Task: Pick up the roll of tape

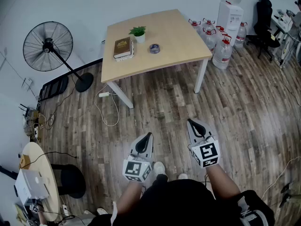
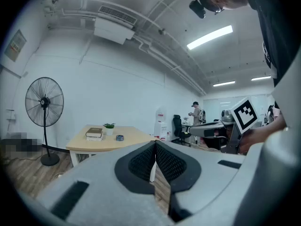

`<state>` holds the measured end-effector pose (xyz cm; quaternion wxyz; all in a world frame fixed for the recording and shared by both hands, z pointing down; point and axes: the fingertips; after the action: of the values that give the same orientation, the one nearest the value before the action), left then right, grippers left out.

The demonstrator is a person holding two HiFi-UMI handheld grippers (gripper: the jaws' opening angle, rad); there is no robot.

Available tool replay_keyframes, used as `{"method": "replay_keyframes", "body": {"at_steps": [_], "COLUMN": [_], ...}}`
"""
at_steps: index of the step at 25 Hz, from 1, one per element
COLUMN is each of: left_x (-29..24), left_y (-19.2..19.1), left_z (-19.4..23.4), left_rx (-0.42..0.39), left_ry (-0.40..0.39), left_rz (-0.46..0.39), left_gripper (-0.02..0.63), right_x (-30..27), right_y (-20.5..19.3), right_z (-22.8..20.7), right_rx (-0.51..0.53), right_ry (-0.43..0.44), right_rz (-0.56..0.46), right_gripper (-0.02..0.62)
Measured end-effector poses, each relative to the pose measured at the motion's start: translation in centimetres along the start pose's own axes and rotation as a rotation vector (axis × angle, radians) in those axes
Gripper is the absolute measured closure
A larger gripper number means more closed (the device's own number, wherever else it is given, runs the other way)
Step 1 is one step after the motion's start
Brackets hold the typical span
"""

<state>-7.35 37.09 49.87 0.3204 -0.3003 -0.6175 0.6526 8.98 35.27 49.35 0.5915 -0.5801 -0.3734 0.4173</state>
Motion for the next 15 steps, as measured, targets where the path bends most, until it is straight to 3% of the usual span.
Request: {"method": "replay_keyframes", "body": {"at_steps": [9, 15], "left_x": [0.6, 0.5], "left_y": [1.6, 1.7], "left_z": [0.1, 3.2], "left_rx": [-0.021, -0.033], "left_ry": [-0.018, -0.043], "left_rz": [-0.019, -0.01], "left_gripper": [0.606, 0.606], "right_x": [0.2, -2.0], "right_y": [1.2, 2.8], "right_z": [0.9, 2.8], "right_rx": [0.064, 0.074], "right_ry": [-0.005, -0.014], "right_rz": [-0.017, -0.091], "right_gripper": [0.604, 0.601]}}
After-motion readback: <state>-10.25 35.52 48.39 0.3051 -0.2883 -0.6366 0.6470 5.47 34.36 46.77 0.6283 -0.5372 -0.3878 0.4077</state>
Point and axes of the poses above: the fingertips, and each gripper's own axes: x backward along the fingers, z to its left, y out of its top, and after that the axes turned 8 degrees about -z, right-handed
